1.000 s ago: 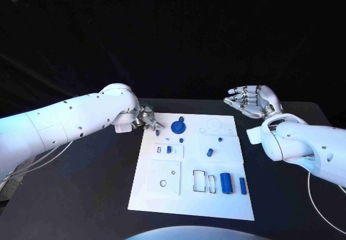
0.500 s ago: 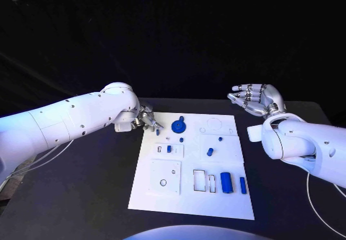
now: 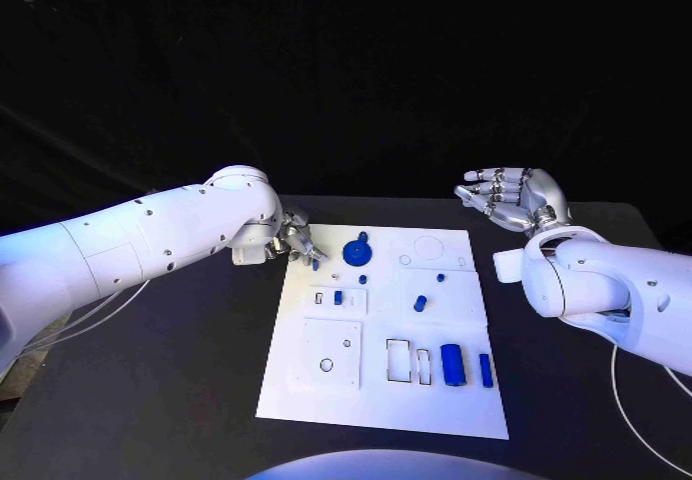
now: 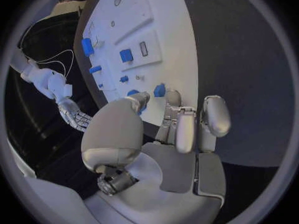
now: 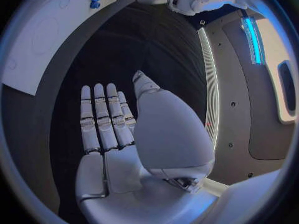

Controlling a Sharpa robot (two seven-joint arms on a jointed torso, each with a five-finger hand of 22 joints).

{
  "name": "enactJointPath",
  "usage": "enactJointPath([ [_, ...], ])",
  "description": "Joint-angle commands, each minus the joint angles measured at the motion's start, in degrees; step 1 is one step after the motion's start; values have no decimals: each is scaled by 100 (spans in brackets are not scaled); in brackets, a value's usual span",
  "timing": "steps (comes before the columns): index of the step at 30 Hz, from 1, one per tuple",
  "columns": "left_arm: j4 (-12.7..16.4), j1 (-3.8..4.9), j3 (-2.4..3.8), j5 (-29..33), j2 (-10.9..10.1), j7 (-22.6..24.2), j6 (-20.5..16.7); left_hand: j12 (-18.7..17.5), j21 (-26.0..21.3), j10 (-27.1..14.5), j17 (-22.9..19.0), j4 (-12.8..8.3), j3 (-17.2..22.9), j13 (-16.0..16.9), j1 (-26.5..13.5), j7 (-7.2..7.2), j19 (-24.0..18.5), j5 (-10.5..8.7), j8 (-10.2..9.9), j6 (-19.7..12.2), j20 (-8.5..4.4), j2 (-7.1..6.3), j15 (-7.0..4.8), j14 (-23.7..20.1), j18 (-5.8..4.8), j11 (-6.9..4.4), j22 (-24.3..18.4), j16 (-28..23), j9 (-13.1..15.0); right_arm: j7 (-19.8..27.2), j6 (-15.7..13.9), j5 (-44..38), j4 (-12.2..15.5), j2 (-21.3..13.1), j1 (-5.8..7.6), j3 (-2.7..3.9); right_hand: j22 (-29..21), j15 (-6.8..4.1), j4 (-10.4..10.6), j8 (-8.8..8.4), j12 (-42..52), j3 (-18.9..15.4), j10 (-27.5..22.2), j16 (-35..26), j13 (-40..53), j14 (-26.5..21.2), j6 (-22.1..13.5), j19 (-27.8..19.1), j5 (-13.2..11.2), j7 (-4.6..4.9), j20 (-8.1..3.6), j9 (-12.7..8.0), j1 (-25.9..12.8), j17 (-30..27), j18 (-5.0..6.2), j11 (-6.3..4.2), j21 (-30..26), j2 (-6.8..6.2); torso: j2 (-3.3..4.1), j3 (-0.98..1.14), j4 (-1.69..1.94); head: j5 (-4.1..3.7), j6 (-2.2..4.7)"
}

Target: Assemble the parts on the task board

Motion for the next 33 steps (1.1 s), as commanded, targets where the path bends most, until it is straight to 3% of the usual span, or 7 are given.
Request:
enactJointPath([
  [1,1,6,-1,101,20,-1,-28,43,-6,3,621,-11,100,1,165,-20,-9,11,60,17,-38,29,-34,237,40,-28,9,24,26,54,88,8,0,7,-1,0,-12,41,3,-38,-31,34,-13,-19,-7,10,-6,-16,-23,65,-4,-8,-18,-13,76,28,1,-29,2,1,1,1,-5],
  [10,1,6,-3,210,20,11,-166,69,8,0,615,-71,462,-37,784,-57,9,-5,220,-60,-71,78,-70,239,33,-66,51,38,111,34,122,8,-8,14,-1,0,-39,36,-8,-52,-51,49,-14,-16,-5,43,-5,24,-23,64,-6,-17,-22,-29,82,27,16,-23,0,2,-1,7,-20],
  [16,5,6,-3,316,19,24,-281,81,24,34,627,-332,1054,-64,1311,-93,27,-18,409,-133,-99,130,-108,248,27,-105,96,58,226,23,130,8,-16,22,-1,0,-52,34,-11,-62,-62,50,-20,-17,-5,54,-10,41,-24,69,-8,-23,-29,-38,82,30,20,-27,1,1,-1,6,-26],
  [18,10,6,-4,359,15,30,-330,92,47,78,650,-522,1432,-61,1427,-96,55,-33,544,-195,-111,96,-118,262,18,-112,143,76,335,20,131,8,-19,23,-1,0,-62,36,-13,-69,-71,50,-25,-20,-5,58,-15,49,-25,75,-8,-27,-35,-45,81,35,20,-31,-1,2,-2,6,-26],
  [27,86,4,-4,649,-75,67,-636,191,116,236,693,-885,2251,36,1295,-88,125,-6,789,-225,-121,-82,-119,292,0,-117,257,111,533,11,150,8,-30,29,-2,0,-68,37,-14,-73,-77,49,-28,-23,-6,59,-17,54,-25,78,-8,-29,-40,-50,80,37,20,-34,-5,4,-1,21,-24],
  [33,393,-2,-3,1246,-331,118,-895,302,193,399,763,-1110,2697,166,1079,-113,216,21,872,-134,-143,-255,-150,333,-24,-147,386,150,584,1,197,8,-40,35,-2,-2,-81,39,-15,-81,-87,47,-34,-27,-6,61,-21,59,-26,82,-8,-34,-50,-59,79,42,18,-38,-5,5,-2,38,-19],
])
